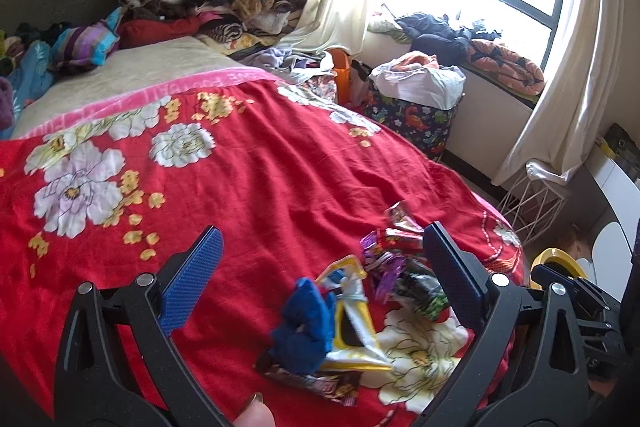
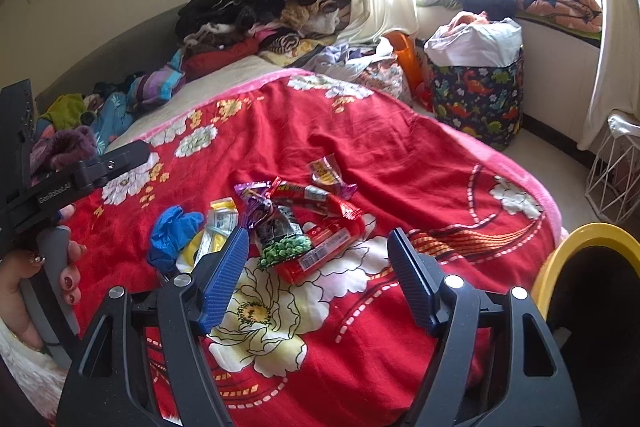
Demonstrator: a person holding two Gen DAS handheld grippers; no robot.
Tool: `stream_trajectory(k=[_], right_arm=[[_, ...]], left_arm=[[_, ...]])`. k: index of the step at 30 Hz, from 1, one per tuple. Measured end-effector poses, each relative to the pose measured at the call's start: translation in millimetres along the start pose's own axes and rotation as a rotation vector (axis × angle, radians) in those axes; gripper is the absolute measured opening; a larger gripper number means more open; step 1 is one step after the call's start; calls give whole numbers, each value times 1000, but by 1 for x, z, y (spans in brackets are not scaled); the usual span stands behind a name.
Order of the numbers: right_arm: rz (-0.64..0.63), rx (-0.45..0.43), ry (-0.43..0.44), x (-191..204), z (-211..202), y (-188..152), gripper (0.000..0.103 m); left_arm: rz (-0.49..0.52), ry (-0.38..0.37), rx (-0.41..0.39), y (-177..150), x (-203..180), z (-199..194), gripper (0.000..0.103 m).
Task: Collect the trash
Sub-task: 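Move both tools back toward the snack wrappers on the bedspread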
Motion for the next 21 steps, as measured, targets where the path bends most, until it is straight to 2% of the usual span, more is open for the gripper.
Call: stream_trajectory(k=[10,21], right_arm=[[-32,75,15,12,38,-6,61],[-21,121,25,15,70,-6,58]], left_arm=[[-28,-12,73,-25,22,7,91],[-6,-78,164,-49,17,23,77]])
Point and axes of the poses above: each gripper's, at about its wrist camera, not at the fingertips, and z roughly the way its jaws point, x to its left, y to its top, the point moved 3 cm from there along z, roughly the way its jaws point, and after that the axes turned 4 degrees about z, right-handed, at the moved point
